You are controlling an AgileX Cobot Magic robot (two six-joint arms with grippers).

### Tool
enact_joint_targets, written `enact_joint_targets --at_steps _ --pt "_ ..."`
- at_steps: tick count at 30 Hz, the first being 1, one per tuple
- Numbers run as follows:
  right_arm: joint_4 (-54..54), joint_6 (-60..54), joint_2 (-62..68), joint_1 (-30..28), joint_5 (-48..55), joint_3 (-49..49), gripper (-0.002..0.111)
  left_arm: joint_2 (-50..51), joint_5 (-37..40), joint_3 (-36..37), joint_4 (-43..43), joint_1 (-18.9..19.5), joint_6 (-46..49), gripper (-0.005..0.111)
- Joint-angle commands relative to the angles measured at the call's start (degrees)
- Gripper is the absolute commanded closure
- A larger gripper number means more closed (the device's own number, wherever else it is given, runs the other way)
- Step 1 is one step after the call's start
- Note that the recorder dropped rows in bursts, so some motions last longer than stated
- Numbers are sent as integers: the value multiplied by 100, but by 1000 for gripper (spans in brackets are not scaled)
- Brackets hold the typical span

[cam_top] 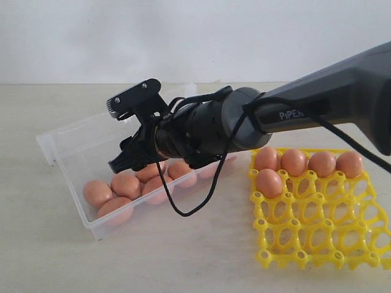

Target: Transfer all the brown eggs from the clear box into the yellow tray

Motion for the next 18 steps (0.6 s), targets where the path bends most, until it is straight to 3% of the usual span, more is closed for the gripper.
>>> enact_joint_targets --at_steps 1,13,16,18 --pt "67 12 149 1 -273 22 49 -23 -78 -19 1 -4 14 103" --pt "229 -405 -534 1 -372 22 49 -23 -78 -19 1 -4 14 103" --pt "820 -483 -957 1 25 71 49 -23 -78 -19 1 -4 14 103" --pt "1665 -1166 -1240 1 620 213 49 -23 -78 -19 1 -4 14 103"
